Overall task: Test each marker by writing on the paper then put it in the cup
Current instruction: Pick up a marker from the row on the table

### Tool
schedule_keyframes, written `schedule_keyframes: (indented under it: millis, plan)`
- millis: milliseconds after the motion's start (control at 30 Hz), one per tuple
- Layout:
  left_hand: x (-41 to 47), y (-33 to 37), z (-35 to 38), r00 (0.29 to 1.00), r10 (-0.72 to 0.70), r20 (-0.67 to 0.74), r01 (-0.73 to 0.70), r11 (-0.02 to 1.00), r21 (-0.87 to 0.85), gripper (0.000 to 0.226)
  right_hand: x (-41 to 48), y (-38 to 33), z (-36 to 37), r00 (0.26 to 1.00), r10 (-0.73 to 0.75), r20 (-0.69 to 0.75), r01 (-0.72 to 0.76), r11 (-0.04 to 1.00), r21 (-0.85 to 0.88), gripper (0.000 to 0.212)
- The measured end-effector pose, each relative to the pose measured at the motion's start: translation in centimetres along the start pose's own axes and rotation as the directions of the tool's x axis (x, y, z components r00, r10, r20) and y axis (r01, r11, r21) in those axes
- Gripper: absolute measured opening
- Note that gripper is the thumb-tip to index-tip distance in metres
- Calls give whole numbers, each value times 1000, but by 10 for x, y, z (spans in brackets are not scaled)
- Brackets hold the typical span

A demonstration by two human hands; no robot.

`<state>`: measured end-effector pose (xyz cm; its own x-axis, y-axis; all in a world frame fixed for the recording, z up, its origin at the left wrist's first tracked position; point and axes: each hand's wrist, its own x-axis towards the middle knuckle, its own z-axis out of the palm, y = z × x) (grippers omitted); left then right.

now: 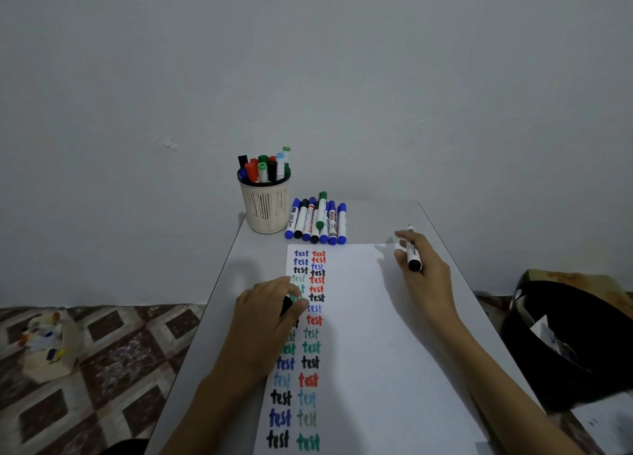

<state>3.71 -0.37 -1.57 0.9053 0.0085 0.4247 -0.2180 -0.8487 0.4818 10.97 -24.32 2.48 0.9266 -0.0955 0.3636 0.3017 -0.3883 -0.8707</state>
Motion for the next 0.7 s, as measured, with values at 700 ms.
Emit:
schedule_keyframes:
  millis: [700]
  plan:
    - [78,-16,26,989,135,-55,-122,974,190,48,47,-5,77,940,340,0,-268,742,615,16]
